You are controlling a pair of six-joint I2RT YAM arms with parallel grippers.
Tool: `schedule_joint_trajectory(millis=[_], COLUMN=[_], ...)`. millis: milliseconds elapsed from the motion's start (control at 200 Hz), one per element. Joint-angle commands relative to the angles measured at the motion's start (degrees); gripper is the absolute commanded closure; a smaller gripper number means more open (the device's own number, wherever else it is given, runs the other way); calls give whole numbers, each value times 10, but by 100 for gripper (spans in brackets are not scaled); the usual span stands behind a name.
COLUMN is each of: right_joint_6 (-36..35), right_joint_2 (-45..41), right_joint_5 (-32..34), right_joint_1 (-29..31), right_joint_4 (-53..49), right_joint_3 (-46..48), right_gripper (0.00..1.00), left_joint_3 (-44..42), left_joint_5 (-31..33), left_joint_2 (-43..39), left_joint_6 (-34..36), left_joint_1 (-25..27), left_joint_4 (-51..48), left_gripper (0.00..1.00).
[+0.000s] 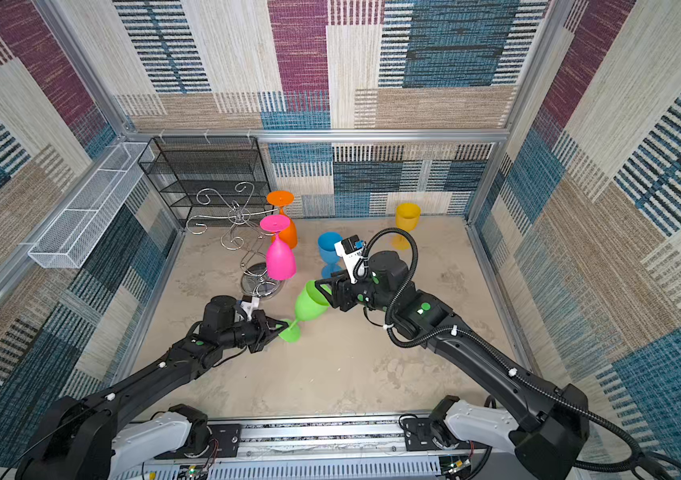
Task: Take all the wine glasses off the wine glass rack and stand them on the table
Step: 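Grip the green glass bowl with the right gripper while the left holds its base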
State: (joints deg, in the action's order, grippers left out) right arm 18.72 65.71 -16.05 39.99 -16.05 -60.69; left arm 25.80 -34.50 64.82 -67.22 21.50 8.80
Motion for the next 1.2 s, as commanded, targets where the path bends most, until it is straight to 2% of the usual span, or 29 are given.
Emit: schedule_joint_trajectory(millis=[0,260,536,821,1197], right_joint_6=[41,81,99,102,87], right_joint_2=[4,13,-1,6,65], right_joint_5=[-13,-4,36,50,121], right_joint_1=[0,0,0,3,70], right_joint_4=[-9,-3,-20,-38,-80], right_joint_3=[-10,-15,-19,-25,-86], right_gripper=[45,50,55,59,60], left_joint_3=[2,9,21,30,27], left_joint_5=[-15,-35,-47,-50,-40], left_joint_2=[7,56,111,139,138], left_joint_6=[39,45,34,27,18], left_joint_1=[0,0,1,1,1], left_joint_4=[59,135,223,254,257], left_gripper=[100,100,100,100,100])
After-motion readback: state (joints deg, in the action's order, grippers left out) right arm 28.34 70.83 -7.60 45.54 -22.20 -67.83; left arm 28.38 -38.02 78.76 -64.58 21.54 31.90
